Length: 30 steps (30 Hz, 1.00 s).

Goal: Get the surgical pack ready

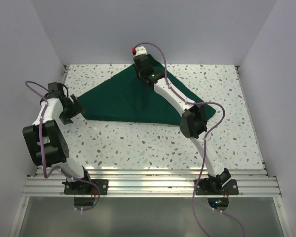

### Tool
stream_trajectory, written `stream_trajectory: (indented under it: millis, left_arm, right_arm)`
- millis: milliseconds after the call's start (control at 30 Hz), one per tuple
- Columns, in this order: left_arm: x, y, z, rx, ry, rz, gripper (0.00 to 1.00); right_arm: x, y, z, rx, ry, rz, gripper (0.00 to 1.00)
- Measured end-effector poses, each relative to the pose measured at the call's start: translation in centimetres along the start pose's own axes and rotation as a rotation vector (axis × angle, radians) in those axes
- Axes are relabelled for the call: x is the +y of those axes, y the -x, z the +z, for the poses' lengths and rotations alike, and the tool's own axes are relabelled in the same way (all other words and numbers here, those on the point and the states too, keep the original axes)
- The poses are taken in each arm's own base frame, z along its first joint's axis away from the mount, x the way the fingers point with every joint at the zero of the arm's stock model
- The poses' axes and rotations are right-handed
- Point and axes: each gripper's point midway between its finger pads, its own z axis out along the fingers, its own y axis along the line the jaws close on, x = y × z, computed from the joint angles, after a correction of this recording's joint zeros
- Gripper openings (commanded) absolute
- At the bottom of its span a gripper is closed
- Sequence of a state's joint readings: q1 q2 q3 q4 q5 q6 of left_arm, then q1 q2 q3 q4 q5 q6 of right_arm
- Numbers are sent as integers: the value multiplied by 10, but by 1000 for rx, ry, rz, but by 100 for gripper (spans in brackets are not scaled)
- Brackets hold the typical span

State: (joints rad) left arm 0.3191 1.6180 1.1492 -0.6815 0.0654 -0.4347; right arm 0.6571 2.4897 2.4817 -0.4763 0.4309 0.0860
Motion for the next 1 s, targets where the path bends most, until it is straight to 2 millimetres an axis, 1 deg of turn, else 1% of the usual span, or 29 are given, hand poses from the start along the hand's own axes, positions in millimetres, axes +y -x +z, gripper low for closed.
stream_trajectory:
  millis: [67, 233, 333, 367, 467, 633, 867, 1000]
  left_arm:
    - [-1, 4, 3, -2, 3, 0, 81]
    - [-1, 5, 13, 23, 12, -6, 82]
    - [-5, 13, 15, 14, 7, -13, 82]
    - [-6, 16, 15, 8, 5, -16, 82]
    - [-9, 23, 14, -5, -2, -18, 82]
    - [-11, 27, 14, -10, -3, -18, 83]
    - [-13, 35, 22, -5, 1, -19, 93]
    - [-19, 51, 24, -25, -7, -19, 96]
  right_arm:
    - [-11, -6, 9, 15, -7, 21, 0]
    - [-30, -19, 26, 40, -27, 54, 0]
    - [-38, -23, 32, 49, -35, 68, 0]
    - [-39, -25, 34, 52, -31, 73, 2]
    - [-37, -27, 39, 47, -11, 89, 3]
    - [-25, -40, 50, 60, 37, 112, 4]
    - [-13, -63, 65, 90, 66, 144, 6]
    - [-10, -75, 71, 105, 64, 153, 6]
